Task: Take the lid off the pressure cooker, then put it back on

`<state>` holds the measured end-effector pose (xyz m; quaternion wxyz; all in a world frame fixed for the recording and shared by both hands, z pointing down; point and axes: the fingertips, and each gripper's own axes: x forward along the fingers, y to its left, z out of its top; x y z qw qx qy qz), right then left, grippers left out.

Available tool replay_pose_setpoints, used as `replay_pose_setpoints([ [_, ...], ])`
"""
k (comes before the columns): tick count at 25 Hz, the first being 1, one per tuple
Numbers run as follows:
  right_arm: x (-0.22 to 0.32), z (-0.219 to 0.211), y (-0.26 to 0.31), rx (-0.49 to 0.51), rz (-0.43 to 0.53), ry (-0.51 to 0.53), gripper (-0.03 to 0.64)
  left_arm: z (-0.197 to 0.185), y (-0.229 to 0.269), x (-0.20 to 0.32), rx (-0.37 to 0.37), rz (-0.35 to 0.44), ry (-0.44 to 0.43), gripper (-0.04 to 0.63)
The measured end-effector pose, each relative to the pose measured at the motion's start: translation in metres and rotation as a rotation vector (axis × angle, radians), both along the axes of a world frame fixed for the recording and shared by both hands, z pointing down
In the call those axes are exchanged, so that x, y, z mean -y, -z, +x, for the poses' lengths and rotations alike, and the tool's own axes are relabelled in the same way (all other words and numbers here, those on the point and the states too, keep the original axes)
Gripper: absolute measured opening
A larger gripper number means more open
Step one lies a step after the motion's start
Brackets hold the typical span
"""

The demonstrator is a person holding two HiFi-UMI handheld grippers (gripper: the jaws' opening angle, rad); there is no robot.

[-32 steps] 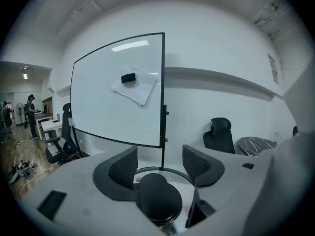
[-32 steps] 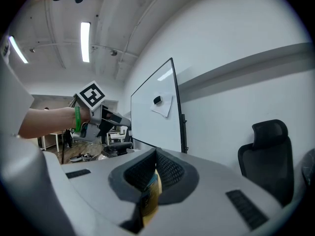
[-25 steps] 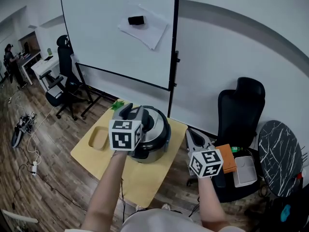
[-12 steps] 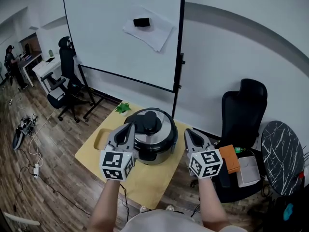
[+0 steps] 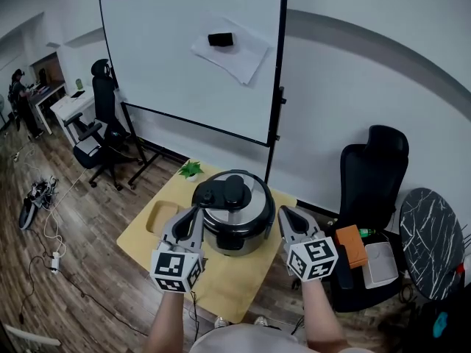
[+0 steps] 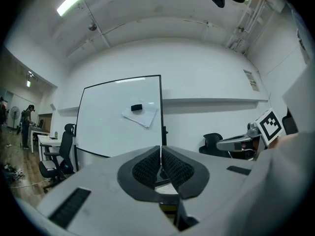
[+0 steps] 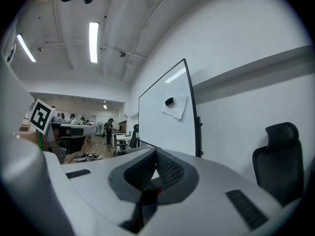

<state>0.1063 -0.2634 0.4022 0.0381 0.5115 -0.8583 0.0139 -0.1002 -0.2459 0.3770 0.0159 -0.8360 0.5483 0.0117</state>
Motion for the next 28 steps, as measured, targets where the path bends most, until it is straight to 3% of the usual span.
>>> replay_pose_setpoints([
  [28, 0.0, -0.013, 0.0, -0.016, 0.003, 0.05, 0.002, 0.015, -0.021, 0.006, 0.004, -0.051, -0.059, 0.02],
])
